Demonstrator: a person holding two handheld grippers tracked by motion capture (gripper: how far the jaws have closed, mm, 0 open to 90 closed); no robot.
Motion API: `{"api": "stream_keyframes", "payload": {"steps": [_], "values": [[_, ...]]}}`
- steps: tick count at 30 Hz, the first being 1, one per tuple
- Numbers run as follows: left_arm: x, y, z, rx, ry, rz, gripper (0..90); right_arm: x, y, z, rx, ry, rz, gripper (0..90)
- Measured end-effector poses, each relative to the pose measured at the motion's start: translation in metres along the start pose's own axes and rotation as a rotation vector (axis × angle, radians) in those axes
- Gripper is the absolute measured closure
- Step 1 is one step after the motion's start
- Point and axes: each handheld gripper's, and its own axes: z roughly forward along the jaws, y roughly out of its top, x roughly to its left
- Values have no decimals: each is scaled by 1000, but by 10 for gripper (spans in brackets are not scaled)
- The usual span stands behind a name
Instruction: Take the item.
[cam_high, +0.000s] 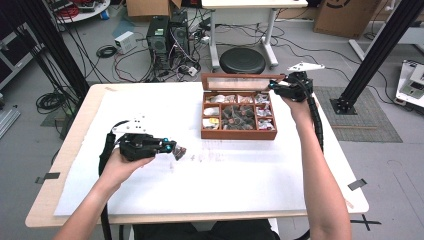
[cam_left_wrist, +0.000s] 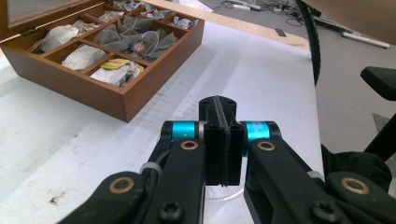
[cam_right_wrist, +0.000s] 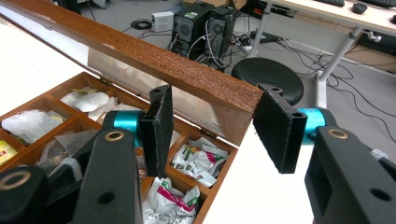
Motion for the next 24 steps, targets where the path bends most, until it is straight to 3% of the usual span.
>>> {"api": "stream_keyframes", "payload": {"steps": [4, 12, 18, 24], "values": [[0, -2, 0, -10, 3, 3, 881, 0, 0, 0, 2, -1, 0, 490], [3, -10, -1, -32, 8, -32, 748, 0, 0, 0, 2, -2, -3, 490], [7, -9, -7, -56, 24, -82, 486, 1, 0, 0, 3, -5, -5, 490], [11, -10, -17, -91, 72, -62, 346, 1, 0, 0, 4, -4, -5, 490]]}}
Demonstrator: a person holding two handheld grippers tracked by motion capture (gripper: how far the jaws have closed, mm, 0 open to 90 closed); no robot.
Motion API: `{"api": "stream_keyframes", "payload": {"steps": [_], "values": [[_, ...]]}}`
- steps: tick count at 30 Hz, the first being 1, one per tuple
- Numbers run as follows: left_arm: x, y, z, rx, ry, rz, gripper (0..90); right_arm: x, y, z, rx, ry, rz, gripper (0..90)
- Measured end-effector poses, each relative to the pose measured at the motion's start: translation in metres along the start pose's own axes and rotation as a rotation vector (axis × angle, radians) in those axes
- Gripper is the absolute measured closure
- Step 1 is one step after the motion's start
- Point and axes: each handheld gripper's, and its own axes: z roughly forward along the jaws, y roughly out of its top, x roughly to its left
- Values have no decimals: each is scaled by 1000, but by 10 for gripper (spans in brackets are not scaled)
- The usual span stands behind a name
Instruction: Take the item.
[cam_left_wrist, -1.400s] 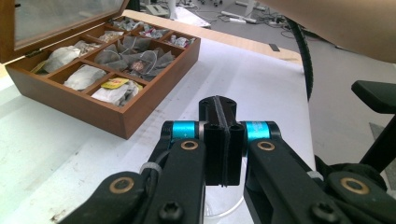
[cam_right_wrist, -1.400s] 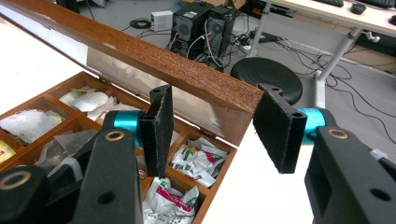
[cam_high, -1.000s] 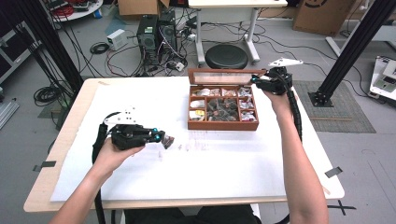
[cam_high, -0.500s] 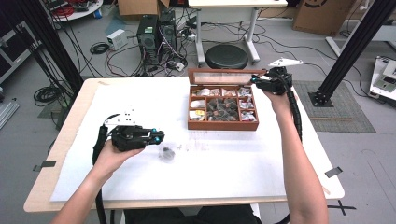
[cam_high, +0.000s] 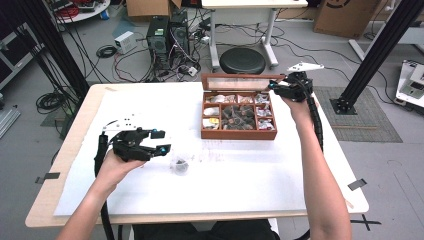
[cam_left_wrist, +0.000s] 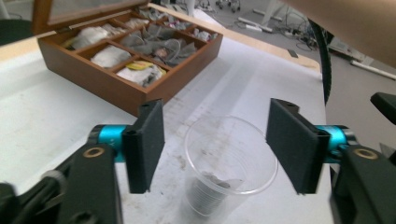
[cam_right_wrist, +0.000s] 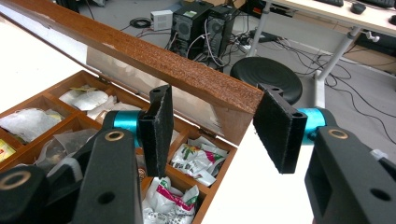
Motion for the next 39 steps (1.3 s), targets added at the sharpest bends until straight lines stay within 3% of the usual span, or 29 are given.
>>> {"api": "stream_keyframes", "payload": {"steps": [3, 11, 16, 24, 28, 39], "values": [[4, 1, -3, -3, 31, 15, 299, 0, 0, 0, -1, -1, 2, 489], [15, 4, -19, -40, 139, 47, 283, 0, -1, 0, -1, 2, 3, 488], [23, 0, -34, -76, 225, 50, 281, -1, -1, 0, -1, 5, 3, 487], [33, -9, -52, -82, 355, 48, 280, 0, -1, 1, -2, 5, 13, 484], [35, -9, -57, -89, 375, 39, 281, 0, -1, 1, -3, 6, 18, 480], [35, -8, -58, -94, 371, 48, 281, 1, -1, 1, 7, 3, 20, 478]]}}
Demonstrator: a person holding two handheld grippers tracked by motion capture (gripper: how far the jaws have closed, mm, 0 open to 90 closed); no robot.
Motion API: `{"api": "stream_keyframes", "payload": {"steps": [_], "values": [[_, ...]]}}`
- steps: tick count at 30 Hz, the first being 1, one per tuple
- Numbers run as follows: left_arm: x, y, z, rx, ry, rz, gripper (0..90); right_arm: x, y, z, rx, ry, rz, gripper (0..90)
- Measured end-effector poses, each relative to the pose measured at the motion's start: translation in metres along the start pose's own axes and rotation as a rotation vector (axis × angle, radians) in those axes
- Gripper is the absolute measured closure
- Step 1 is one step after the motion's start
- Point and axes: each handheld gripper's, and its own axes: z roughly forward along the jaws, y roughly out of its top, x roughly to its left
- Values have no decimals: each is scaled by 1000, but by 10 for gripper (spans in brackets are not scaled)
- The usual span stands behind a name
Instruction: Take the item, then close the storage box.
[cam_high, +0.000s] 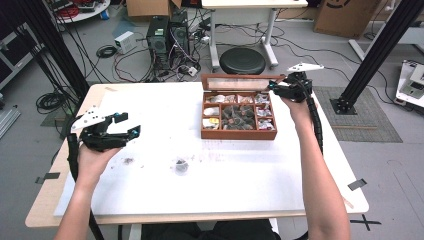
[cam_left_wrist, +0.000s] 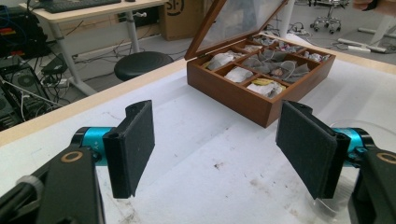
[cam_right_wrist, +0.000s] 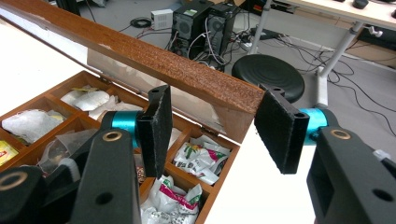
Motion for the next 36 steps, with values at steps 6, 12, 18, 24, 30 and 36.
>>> {"api": "stream_keyframes", "payload": {"steps": [6, 12, 18, 24, 30, 36], "values": [[-1, 1, -1, -5, 5, -2, 281, 0, 0, 0, 3, -1, 1, 477], [-2, 1, 0, -4, 3, 3, 281, 0, 0, -1, 6, 2, 4, 477], [-3, 1, 0, -2, -1, 1, 281, 1, -1, -1, 10, 4, 7, 471], [-5, 2, -1, -3, -3, 5, 281, 1, -2, -2, 25, 18, 19, 447], [-7, 2, -1, -5, -9, 9, 282, 3, -4, -2, 42, 28, 46, 423], [-7, 2, -1, -1, -10, 8, 282, 6, -6, -3, 67, 23, 67, 413]]}}
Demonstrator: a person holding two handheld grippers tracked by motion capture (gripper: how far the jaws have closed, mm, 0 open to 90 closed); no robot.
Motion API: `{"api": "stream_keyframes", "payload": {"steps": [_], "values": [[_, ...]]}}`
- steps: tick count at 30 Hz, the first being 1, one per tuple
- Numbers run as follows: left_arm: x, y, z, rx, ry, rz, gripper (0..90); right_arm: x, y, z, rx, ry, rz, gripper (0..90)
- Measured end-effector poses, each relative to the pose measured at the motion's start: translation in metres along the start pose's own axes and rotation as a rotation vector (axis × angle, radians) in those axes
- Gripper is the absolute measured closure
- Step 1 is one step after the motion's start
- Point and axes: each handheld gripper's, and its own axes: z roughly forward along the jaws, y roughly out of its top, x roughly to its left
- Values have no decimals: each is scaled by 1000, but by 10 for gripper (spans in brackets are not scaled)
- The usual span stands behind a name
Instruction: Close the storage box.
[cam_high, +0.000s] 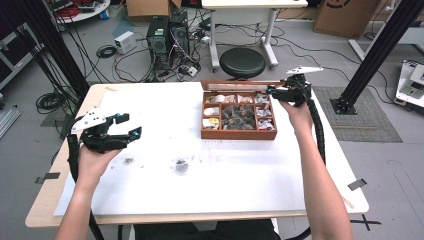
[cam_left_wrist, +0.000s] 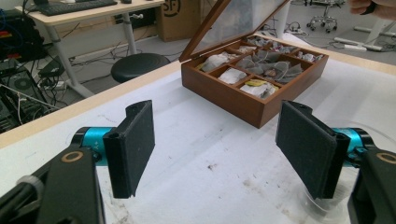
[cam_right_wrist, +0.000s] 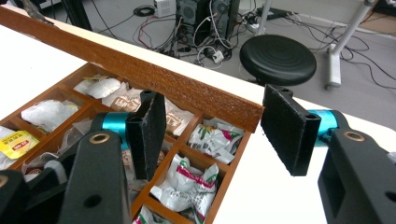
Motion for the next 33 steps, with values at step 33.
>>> {"api": "stream_keyframes", "payload": {"steps": [33], "values": [[-5, -3, 4, 11, -23, 1, 283, 16, -56, -8, 40, 21, 87, 425]]}}
